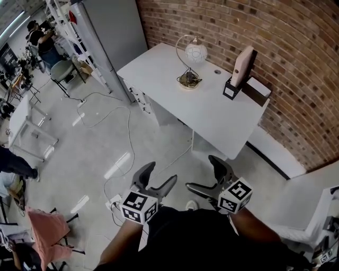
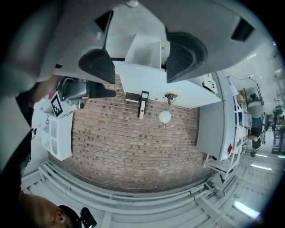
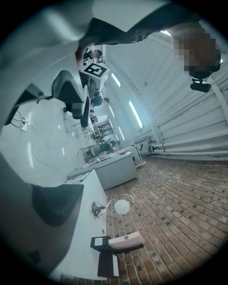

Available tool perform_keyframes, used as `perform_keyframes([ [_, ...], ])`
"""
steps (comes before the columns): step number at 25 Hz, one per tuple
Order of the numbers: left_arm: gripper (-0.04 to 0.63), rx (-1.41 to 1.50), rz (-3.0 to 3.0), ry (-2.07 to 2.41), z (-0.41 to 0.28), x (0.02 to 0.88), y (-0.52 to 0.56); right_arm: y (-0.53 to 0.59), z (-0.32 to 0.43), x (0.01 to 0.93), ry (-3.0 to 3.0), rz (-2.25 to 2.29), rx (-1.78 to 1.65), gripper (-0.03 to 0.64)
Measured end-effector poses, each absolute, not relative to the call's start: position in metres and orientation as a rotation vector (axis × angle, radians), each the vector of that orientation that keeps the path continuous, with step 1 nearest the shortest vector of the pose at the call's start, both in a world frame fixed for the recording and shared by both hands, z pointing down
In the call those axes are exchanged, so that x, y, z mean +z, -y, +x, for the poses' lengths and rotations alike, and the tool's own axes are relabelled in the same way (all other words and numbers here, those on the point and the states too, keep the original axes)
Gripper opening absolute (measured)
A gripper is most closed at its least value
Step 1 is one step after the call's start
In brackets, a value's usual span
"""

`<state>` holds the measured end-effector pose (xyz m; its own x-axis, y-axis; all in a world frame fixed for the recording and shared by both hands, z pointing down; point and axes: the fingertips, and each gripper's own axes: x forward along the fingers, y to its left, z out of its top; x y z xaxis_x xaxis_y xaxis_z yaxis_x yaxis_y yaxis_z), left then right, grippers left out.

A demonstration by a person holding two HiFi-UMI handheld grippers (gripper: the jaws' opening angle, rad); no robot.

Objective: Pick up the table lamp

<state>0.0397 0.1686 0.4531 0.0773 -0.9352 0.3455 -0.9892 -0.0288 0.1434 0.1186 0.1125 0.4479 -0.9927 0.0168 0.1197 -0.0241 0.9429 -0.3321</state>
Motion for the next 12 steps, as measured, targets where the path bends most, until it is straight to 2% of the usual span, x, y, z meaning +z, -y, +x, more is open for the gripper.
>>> perform_keyframes([
  [12, 0.360, 0.307, 2.033, 1.797, 0.028, 0.477, -0.120, -0.073, 0.098, 0.473, 2.936, 0.039, 0.614, 0.568],
])
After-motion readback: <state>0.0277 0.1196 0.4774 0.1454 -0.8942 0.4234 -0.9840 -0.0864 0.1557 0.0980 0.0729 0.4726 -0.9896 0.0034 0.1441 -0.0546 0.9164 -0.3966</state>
